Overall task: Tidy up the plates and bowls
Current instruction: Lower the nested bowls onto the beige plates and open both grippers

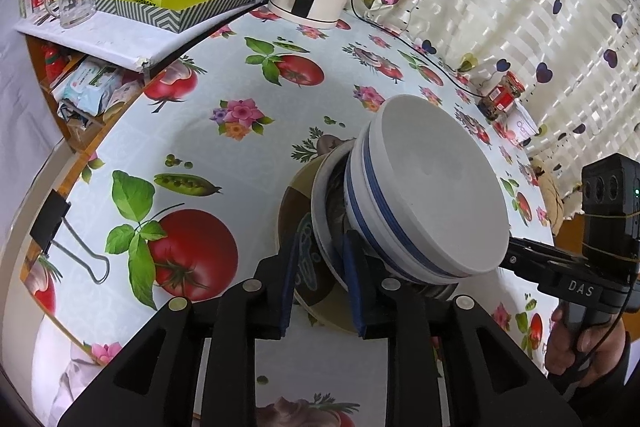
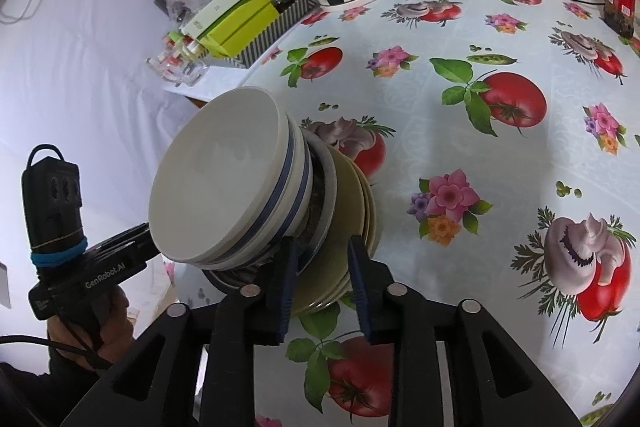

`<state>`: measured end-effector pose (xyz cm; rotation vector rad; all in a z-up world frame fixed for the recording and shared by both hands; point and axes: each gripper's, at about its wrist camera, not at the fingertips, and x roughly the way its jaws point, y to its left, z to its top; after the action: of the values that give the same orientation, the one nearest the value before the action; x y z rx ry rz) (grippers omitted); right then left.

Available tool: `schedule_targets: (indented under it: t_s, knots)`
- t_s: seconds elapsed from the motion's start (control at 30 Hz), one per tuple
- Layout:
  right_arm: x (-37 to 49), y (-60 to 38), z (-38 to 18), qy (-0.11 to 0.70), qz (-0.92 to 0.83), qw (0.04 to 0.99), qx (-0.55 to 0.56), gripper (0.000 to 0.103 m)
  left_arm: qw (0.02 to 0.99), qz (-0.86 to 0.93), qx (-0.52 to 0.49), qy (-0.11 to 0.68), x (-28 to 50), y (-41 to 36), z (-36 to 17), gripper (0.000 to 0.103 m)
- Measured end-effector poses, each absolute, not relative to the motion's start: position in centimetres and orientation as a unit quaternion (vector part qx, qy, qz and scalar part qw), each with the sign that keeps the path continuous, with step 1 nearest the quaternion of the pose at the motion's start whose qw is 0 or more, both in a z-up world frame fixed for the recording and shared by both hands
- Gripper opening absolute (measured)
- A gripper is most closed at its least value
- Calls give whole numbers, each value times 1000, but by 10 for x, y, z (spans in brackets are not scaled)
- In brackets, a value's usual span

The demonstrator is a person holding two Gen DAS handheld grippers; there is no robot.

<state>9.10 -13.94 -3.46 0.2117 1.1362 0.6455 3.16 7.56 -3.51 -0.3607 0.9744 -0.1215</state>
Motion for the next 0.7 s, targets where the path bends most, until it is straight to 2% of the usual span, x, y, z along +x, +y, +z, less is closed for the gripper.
schedule_targets:
  t_s: [0.7]
  knots:
    - [46,-129,2,478,302,824,27,47,882,-31,-138,450,-4,61,-9,24]
